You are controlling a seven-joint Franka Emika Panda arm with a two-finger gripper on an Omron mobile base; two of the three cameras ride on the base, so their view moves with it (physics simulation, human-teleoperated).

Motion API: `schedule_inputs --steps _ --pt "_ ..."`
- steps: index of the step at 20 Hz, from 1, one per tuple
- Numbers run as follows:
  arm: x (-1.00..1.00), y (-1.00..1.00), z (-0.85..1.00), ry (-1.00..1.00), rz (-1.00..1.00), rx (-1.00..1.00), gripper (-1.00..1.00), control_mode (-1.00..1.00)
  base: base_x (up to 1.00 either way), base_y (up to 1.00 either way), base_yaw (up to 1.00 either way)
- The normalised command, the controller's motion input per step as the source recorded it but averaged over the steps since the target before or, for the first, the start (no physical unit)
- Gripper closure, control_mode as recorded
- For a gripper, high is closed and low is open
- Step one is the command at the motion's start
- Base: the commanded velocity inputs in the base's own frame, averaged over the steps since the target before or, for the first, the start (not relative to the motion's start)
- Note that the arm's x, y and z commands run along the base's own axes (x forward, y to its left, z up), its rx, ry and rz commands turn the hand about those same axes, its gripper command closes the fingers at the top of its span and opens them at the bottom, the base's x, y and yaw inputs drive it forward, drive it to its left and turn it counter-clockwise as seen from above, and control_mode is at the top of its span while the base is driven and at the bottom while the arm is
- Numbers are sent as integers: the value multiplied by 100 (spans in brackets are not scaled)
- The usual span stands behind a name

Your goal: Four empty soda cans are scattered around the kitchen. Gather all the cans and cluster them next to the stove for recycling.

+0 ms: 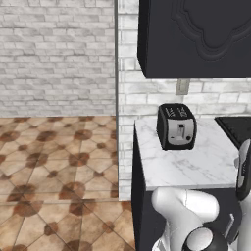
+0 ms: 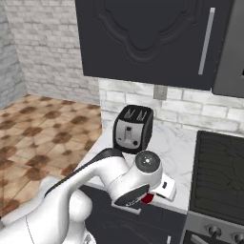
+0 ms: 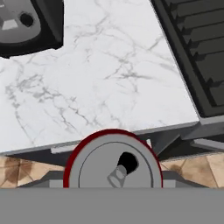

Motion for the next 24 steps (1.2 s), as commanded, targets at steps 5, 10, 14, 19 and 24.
schedule_inputs --steps 5,10,14,19,24 --pt "-64 46 44 0 0 -11 100 -100 0 0 0" --pt "-52 45 37 2 0 -14 100 -100 0 0 0" --pt "-44 36 28 4 0 -12 100 -100 0 0 0" --pt "-34 20 32 7 0 -9 100 -100 0 0 0" --pt "-36 11 22 4 0 -8 100 -100 0 0 0"
